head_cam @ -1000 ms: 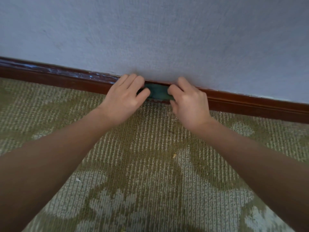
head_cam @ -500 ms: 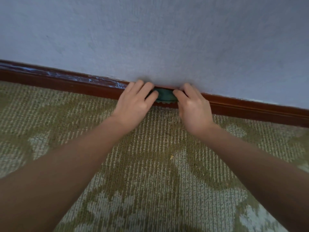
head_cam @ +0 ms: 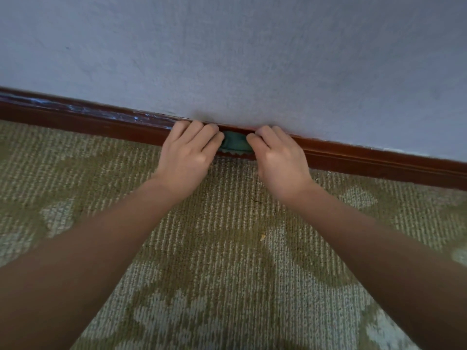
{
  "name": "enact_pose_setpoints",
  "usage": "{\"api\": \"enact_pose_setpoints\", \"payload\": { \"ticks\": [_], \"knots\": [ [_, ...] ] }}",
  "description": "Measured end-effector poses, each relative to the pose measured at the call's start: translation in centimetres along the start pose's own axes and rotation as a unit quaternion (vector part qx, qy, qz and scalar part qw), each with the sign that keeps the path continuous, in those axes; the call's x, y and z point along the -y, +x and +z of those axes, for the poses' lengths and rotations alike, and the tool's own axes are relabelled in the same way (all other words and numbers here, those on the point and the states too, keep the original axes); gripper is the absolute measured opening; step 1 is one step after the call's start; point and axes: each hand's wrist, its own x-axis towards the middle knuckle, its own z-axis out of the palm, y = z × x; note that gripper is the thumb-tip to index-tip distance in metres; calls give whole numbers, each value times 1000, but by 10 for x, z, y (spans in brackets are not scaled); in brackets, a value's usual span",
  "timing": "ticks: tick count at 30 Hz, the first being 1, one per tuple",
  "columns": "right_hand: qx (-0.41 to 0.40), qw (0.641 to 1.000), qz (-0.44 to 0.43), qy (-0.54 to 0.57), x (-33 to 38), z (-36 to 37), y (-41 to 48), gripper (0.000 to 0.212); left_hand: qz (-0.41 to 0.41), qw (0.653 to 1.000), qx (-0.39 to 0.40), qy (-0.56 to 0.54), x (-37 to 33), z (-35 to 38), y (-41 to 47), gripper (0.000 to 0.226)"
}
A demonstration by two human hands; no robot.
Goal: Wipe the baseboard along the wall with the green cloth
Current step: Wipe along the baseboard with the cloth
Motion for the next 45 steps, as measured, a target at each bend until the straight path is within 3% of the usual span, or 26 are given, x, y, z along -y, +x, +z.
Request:
{"api": "enact_pose_setpoints", "payload": {
  "ticks": [11, 19, 23, 30, 33, 36, 40, 45],
  "knots": [
    [7, 1000, 16, -17, -3, -3, -3, 33, -33, 999, 12, -20, -10, -1, 4, 21],
    [-16, 997, 74, -20, -2, -7, -11, 23, -6, 999, -4, -33, -16, 6, 12, 16],
    [-20, 999, 40, 3, 9, -3, 0, 30, -62, 996, 11, -55, 1, -1, -3, 22],
    [-30, 999, 13, 14, 14, 0, 11, 18, -93, 993, 60, -38, -9, -5, 0, 25],
    [-25, 1000, 3, 17, 15, 0, 9, 16, -68, 994, 86, -12, -9, -7, -1, 29],
    [-25, 1000, -10, 16, 15, 1, 7, 31, -39, 996, 81, 21, -3, -9, -1, 20],
    [-9, 1000, -14, 22, 11, -2, 7, 18, -29, 997, 72, 9, -1, -13, 6, 18],
    [5, 1000, -5, 19, -2, -8, -1, 26, -1, 998, 66, -8, -12, -15, 18, 9]
  ]
}}
